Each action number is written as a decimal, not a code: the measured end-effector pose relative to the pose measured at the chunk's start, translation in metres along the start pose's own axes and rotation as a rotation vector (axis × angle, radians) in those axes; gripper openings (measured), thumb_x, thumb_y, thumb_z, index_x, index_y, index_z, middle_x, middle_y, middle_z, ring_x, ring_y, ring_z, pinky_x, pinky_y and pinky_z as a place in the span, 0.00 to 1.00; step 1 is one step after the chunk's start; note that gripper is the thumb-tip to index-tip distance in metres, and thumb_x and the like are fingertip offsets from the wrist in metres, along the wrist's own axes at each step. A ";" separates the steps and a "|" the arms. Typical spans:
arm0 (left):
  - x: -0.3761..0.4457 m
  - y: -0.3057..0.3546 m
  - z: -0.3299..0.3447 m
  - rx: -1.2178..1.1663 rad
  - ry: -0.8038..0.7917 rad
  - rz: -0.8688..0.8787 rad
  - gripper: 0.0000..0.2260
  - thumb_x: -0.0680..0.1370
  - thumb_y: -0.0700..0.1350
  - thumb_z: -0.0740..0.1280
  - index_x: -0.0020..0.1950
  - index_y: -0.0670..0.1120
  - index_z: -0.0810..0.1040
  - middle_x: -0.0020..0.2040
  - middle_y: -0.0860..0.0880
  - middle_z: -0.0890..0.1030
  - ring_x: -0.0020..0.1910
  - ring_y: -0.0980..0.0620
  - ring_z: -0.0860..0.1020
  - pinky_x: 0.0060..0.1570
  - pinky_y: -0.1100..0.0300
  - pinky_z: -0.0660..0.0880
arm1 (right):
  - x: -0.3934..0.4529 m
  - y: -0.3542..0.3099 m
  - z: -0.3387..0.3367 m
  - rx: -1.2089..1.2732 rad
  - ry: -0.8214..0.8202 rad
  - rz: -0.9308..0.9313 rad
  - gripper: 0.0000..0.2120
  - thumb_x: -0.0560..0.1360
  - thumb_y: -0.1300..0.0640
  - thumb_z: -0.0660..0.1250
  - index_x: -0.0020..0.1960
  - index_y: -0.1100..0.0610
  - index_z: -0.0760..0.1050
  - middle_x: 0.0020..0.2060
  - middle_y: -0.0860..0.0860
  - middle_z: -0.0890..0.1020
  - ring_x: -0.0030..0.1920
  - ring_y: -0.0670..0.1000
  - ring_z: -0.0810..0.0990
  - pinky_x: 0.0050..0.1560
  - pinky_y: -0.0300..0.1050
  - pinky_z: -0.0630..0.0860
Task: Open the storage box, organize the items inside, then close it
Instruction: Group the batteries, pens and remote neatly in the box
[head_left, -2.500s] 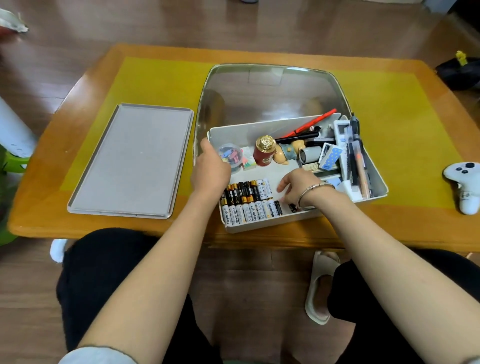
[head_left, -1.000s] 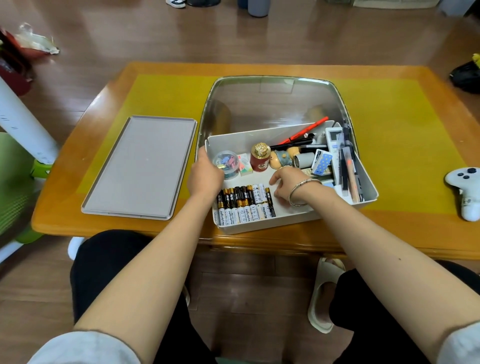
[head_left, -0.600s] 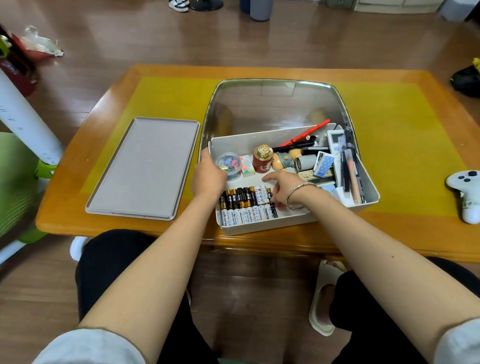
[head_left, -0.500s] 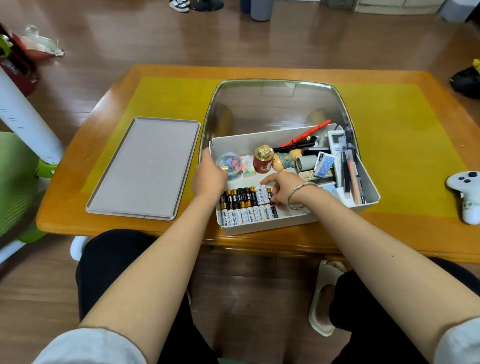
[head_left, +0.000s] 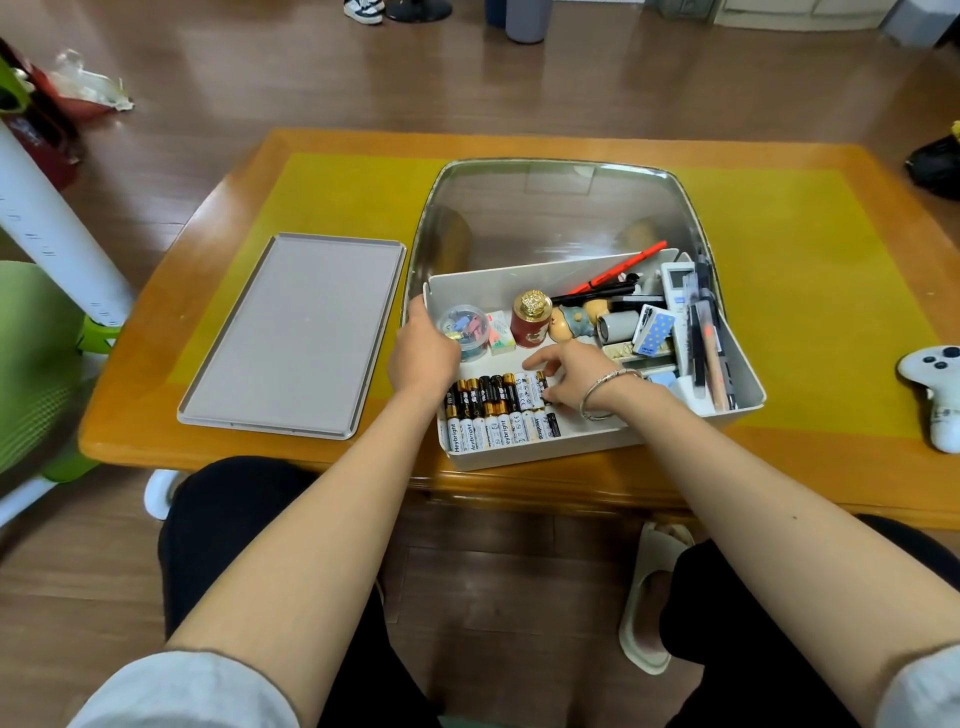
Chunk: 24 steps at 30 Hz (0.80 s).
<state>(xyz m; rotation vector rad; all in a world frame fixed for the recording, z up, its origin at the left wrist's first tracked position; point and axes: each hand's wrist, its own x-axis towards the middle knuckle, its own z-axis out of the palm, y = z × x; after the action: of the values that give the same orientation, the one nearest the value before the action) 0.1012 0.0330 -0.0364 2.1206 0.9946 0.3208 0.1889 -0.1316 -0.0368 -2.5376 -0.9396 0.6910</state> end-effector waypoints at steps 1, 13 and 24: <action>0.000 0.000 0.000 -0.001 -0.002 0.000 0.24 0.76 0.44 0.69 0.71 0.48 0.65 0.62 0.46 0.77 0.56 0.47 0.78 0.36 0.60 0.72 | -0.001 -0.001 0.000 -0.013 -0.009 -0.009 0.21 0.72 0.62 0.70 0.64 0.52 0.75 0.52 0.52 0.78 0.49 0.49 0.75 0.52 0.38 0.70; -0.007 0.005 -0.006 0.116 0.001 0.063 0.27 0.77 0.43 0.67 0.72 0.47 0.58 0.64 0.43 0.75 0.57 0.45 0.78 0.32 0.61 0.69 | -0.026 -0.003 -0.018 -0.022 -0.042 -0.040 0.22 0.73 0.54 0.70 0.66 0.53 0.72 0.60 0.52 0.76 0.48 0.47 0.73 0.51 0.38 0.68; -0.032 -0.012 -0.006 0.176 -0.071 0.107 0.30 0.77 0.42 0.67 0.74 0.48 0.55 0.56 0.42 0.79 0.48 0.44 0.79 0.34 0.55 0.71 | -0.073 0.035 -0.047 0.139 0.473 0.087 0.04 0.72 0.59 0.70 0.43 0.50 0.79 0.33 0.44 0.80 0.39 0.45 0.77 0.47 0.37 0.69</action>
<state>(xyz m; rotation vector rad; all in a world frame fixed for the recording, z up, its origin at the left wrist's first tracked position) 0.0708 0.0173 -0.0381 2.3332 0.8988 0.2148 0.1840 -0.2129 0.0086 -2.4630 -0.5990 0.1516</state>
